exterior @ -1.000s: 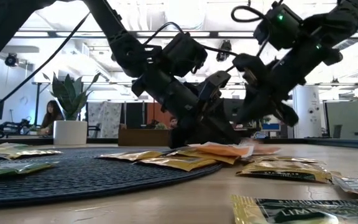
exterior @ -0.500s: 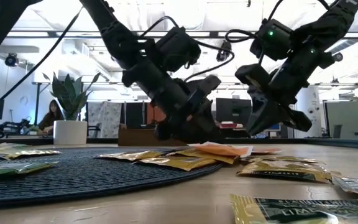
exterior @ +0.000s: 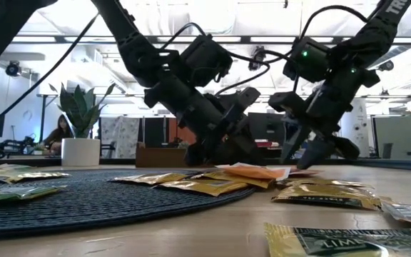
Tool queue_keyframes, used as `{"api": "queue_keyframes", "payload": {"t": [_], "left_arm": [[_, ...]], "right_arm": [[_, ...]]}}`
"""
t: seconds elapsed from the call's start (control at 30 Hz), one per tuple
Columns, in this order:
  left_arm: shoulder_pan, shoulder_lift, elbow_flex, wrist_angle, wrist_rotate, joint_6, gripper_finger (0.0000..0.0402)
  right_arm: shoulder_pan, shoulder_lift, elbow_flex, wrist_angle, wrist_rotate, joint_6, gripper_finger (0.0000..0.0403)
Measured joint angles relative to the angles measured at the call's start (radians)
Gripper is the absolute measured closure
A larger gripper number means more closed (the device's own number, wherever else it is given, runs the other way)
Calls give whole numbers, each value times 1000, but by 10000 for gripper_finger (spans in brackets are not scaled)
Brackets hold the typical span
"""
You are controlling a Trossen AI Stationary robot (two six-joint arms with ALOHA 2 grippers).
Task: Pick & Place Tea
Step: Put the white tea bag into the right section of the wooden organizer
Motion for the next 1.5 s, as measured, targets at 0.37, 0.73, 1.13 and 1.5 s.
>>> {"api": "queue_keyframes", "payload": {"t": [0.37,0.73,1.13,1.5], "left_arm": [[-1,4,0,2,-13,-10,260],[0,6,0,6,-36,-10,260],[0,-36,-3,-36,-84,-61,260],[-55,-394,-3,-432,-370,-26,260]], "right_arm": [[-5,37,-1,92,-89,-30,264],[-10,50,30,95,-214,-114,350],[-12,46,141,33,-149,-258,394],[-61,33,313,-37,-102,-528,394]]}}
